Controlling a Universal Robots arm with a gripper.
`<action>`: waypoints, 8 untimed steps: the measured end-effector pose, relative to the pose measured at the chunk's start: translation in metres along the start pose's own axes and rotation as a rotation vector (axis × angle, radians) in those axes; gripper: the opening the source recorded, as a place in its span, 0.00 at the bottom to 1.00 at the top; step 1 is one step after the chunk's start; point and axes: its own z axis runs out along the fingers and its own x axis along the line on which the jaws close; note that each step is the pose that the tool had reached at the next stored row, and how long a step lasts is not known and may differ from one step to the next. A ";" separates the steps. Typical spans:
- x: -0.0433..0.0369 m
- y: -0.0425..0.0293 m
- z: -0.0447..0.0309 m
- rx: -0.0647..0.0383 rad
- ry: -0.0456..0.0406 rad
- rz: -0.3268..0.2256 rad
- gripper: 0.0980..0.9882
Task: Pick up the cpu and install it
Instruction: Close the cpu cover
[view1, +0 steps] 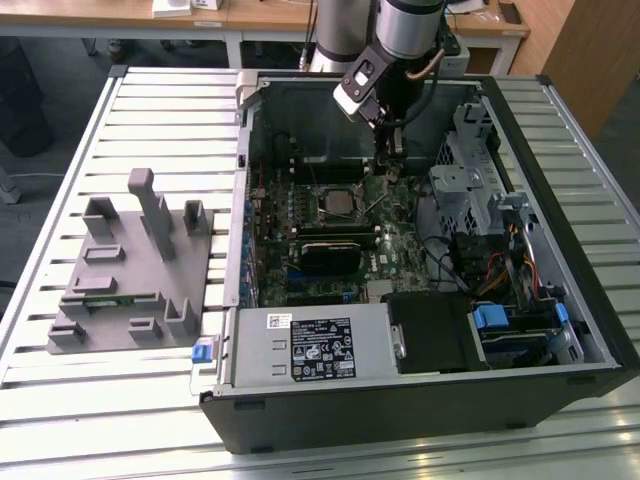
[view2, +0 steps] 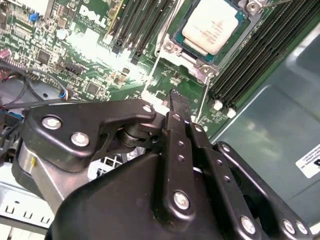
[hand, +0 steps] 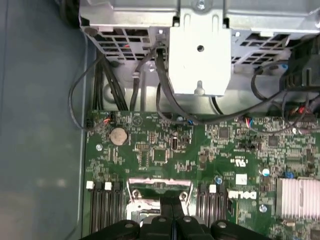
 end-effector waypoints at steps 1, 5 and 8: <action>0.0000 0.0004 0.0003 0.000 0.0003 -0.010 0.01; 0.0001 0.0032 0.0018 0.001 0.0006 -0.030 0.01; 0.0001 0.0039 0.0031 0.001 0.0007 -0.030 0.01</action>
